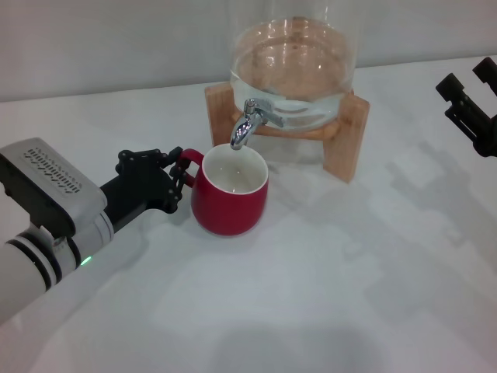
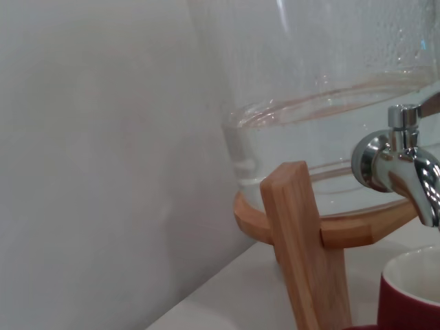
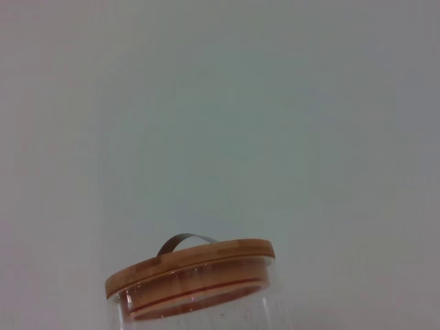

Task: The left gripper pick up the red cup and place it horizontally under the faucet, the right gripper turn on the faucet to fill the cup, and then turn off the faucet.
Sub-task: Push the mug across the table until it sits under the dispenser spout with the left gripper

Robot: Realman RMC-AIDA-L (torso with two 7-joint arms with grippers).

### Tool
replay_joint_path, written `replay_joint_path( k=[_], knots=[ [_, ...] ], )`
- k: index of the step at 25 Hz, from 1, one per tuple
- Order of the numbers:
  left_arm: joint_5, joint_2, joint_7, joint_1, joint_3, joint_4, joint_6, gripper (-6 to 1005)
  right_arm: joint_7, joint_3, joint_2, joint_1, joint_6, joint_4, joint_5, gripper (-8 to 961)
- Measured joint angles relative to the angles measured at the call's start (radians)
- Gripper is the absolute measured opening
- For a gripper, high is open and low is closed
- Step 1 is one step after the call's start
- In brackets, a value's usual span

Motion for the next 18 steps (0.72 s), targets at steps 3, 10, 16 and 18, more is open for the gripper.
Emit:
replay_joint_path(
  k=[3, 10, 16, 18],
  knots=[
    [0.001, 0.0, 0.002, 0.0, 0.0, 0.001, -0.008, 114, 0.0, 0.0, 0.0, 0.0, 0.0, 0.0, 0.0, 855],
    [0.001, -0.002, 0.027, -0.001, -0.001, 0.026, -0.056, 109, 0.0, 0.0, 0.0, 0.003, 0.001, -0.001, 0.0, 855],
    [0.001, -0.002, 0.033, -0.006, -0.002, 0.027, -0.08, 107, 0.0, 0.002, 0.0, 0.003, 0.002, -0.001, 0.0, 854],
    [0.001, -0.002, 0.033, -0.007, -0.002, 0.027, -0.082, 113, 0.0, 0.003, 0.0, 0.003, 0.002, -0.001, 0.0, 854]
  ],
)
